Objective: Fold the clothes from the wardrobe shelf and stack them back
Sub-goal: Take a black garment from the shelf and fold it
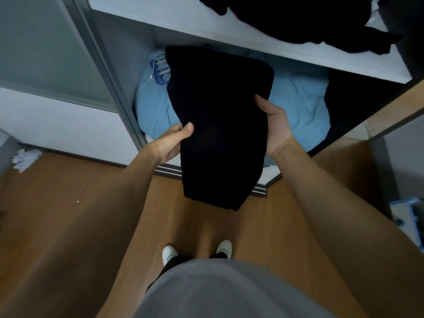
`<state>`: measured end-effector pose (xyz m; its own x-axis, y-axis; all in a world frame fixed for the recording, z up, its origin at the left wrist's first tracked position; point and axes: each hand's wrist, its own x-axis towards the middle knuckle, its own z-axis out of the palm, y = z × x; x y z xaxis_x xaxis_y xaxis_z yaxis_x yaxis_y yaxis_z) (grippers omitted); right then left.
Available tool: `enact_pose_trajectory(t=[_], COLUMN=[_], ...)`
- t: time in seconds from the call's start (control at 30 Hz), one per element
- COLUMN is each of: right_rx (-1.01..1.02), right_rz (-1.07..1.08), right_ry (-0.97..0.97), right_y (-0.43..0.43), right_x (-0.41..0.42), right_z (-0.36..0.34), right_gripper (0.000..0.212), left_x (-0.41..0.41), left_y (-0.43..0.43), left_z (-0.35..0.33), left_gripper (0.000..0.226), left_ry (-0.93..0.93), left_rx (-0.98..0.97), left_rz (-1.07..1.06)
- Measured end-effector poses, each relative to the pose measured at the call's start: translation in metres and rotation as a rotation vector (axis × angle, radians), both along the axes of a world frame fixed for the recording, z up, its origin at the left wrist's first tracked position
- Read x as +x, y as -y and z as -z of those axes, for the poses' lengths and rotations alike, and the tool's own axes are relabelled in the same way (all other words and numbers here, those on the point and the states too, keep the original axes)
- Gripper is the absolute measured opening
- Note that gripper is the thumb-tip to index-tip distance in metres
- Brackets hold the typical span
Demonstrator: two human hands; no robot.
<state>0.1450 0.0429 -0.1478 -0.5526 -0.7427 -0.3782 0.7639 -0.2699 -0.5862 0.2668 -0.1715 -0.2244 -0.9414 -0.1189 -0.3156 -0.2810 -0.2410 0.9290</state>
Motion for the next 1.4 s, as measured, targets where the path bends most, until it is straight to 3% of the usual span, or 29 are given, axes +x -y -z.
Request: enact_pose_trajectory(t=[0.03, 0.1, 0.27, 0.4, 0.5, 0.73, 0.9, 1.1, 1.23, 1.3, 1.4], right_rx=[-0.006, 0.006, 0.171, 0.411, 0.583, 0.558, 0.689, 0.848, 1.02, 1.06, 0.938], right_rz=[0.021, 0.055, 0.069, -0.065, 0.05, 0.111, -0.016, 0.099, -0.208, -0.322, -0.586], right_ry=[-0.002, -0.011, -0.159, -0.23, -0.34, -0.19, -0.063, -0.615, -0.947, -1.116, -1.432], right_y=[-0.001, -0.003, -0.021, -0.028, -0.016, 0.011, 0.015, 0.009, 0.01, 0.013, 0.032], right_x=[-0.003, -0.009, -0.025, 0.011, 0.041, 0.036, 0.015, 0.011, 0.007, 0.004, 0.011], right_z=[0.0, 0.001, 0.019, 0.068, 0.093, 0.077, 0.051, 0.061, 0.06, 0.049, 0.028], right_gripper=[0.038, 0.04, 0.054, 0.05, 0.054, 0.042, 0.02, 0.053, 0.065, 0.086, 0.119], left_x=[0.001, 0.002, -0.001, -0.006, -0.007, 0.036, 0.042, 0.016, 0.013, 0.015, 0.014], left_y=[-0.004, -0.012, -0.026, -0.026, -0.01, 0.021, 0.006, -0.004, 0.003, 0.008, 0.009], left_z=[0.0, 0.0, -0.002, -0.01, -0.017, 0.005, 0.017, -0.011, -0.024, -0.026, -0.03], left_gripper=[0.074, 0.078, 0.04, 0.057, 0.056, 0.064, 0.035, 0.023, 0.016, 0.017, 0.021], left_ry=[0.02, 0.056, 0.084, 0.181, 0.214, 0.379, 0.209, 0.134, 0.141, 0.147, 0.146], left_rx=[0.025, 0.014, -0.008, 0.078, 0.128, -0.13, -0.153, -0.235, -0.259, -0.271, -0.282], left_rz=[0.018, 0.022, -0.146, -0.332, -0.377, 0.036, -0.127, -0.249, -0.251, -0.221, -0.148])
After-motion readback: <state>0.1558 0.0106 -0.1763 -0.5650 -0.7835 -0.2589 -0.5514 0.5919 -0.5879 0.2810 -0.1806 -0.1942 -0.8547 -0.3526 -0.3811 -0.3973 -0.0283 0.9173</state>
